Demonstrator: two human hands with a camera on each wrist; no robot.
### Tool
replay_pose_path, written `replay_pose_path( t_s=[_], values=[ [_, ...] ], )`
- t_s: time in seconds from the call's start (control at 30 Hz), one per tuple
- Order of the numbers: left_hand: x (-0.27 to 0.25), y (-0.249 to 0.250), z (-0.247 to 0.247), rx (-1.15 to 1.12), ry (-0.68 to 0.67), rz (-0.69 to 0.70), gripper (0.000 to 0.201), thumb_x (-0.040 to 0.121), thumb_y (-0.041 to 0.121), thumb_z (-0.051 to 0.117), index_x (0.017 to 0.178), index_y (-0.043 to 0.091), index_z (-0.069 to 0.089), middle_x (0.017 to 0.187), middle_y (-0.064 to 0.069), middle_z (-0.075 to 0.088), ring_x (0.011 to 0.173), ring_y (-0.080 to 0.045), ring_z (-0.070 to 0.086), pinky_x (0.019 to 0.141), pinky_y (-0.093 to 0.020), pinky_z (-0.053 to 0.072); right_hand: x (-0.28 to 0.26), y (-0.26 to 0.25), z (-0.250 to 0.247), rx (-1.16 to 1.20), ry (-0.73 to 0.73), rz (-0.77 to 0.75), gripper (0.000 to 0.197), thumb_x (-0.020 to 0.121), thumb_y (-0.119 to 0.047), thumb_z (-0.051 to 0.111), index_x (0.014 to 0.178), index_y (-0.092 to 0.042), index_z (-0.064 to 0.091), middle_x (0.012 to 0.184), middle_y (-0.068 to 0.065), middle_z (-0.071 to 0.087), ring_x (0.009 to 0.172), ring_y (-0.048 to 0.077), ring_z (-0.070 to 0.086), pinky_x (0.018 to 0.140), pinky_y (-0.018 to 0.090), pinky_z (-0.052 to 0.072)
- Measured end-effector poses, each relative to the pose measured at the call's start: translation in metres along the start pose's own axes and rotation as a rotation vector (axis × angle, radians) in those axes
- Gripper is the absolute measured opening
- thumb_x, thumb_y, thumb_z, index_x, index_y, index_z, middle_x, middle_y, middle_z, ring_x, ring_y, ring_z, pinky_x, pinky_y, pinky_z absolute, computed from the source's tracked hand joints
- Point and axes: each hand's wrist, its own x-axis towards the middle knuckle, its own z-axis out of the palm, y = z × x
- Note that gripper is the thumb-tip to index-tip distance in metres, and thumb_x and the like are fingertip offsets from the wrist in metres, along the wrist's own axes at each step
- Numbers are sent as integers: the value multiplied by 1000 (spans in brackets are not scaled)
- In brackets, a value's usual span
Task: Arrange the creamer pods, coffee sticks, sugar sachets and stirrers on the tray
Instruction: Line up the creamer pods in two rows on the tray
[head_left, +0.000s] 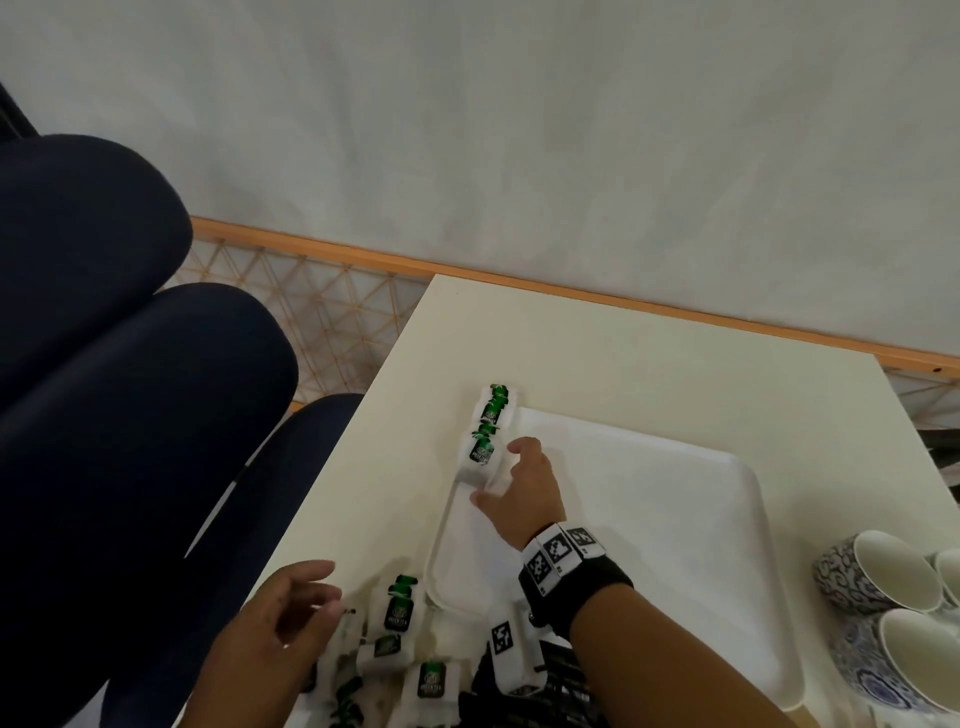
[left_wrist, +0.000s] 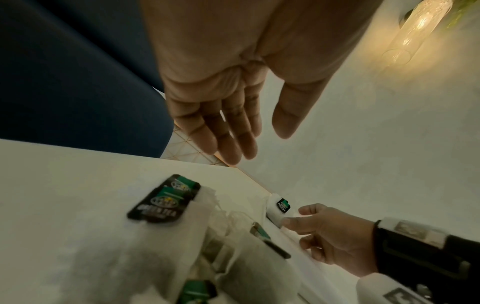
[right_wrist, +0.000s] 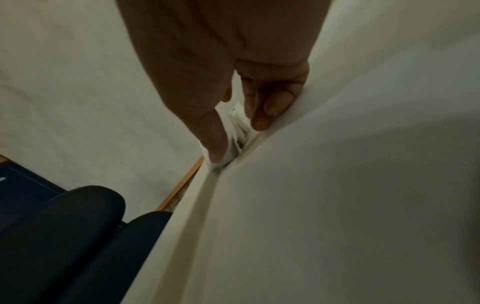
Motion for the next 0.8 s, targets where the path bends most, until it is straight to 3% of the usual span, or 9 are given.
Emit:
replay_pose_path(
  t_s=[0.13,0.23,0.33,0.37,0.43,0.47,0.57,0.63,0.8],
  values=[
    [-7,-9,-1,376,-81,57,24,83,22,70,89,43,60,90,15,60,88,-2,55,73,-15,43,-27,-3,-15,-128,-59,-123,54,77,-32,76,119,-22,43,112,-1,45,93,13,51,81,23,41],
    [-13,-21,-2,539,-127,170,17,80,28,73,82,43,64,86,20,50,87,-2,47,72,-13,36,-51,-9,-24,-278,-311,-282,26,81,-36,72,99,-27,56,99,-7,57,77,-2,50,71,15,37],
    [-21,-21,1,620,-180,216,6,77,40,69,79,44,65,84,18,45,85,-6,44,74,-22,41,-81,-18,-23,-385,-576,-432,12,81,-34,71,87,-24,68,86,-11,65,68,-5,52,63,7,37],
    [-23,-21,2,635,-202,206,7,75,48,64,80,43,66,85,18,44,86,-8,43,75,-25,42,-90,-21,-20,-423,-639,-457,14,81,-35,71,88,-22,70,87,-9,68,69,-3,53,64,8,38],
    [-27,-20,4,663,-256,198,31,67,61,47,81,42,66,87,18,42,87,-9,41,76,-27,40,-105,-24,-13,-490,-728,-467,24,79,-39,73,95,-22,70,95,-6,69,77,1,54,68,14,43],
    [-29,-20,4,677,-273,201,34,65,63,45,82,42,66,87,18,41,87,-9,39,75,-26,38,-111,-24,-10,-506,-746,-473,29,77,-42,75,98,-23,69,98,-5,67,81,3,54,71,19,45],
    [-36,-18,6,662,-270,228,12,73,51,62,83,44,64,89,17,43,90,-7,39,77,-26,37,-122,-20,-3,-545,-737,-541,41,68,-45,80,101,-27,63,105,-6,58,92,11,53,80,29,48],
    [-40,-19,7,659,-257,231,11,75,45,66,86,43,65,90,17,45,91,-8,40,79,-26,39,-127,-18,-1,-599,-729,-608,46,64,-47,81,102,-29,60,107,-6,52,97,15,51,81,32,47],
    [-50,-24,8,645,-235,188,13,81,44,64,94,41,64,94,16,44,94,-7,40,84,-25,39,-137,-18,6,-797,-665,-723,40,81,-37,67,115,-20,57,119,3,52,109,25,48,91,38,42]
  ],
)
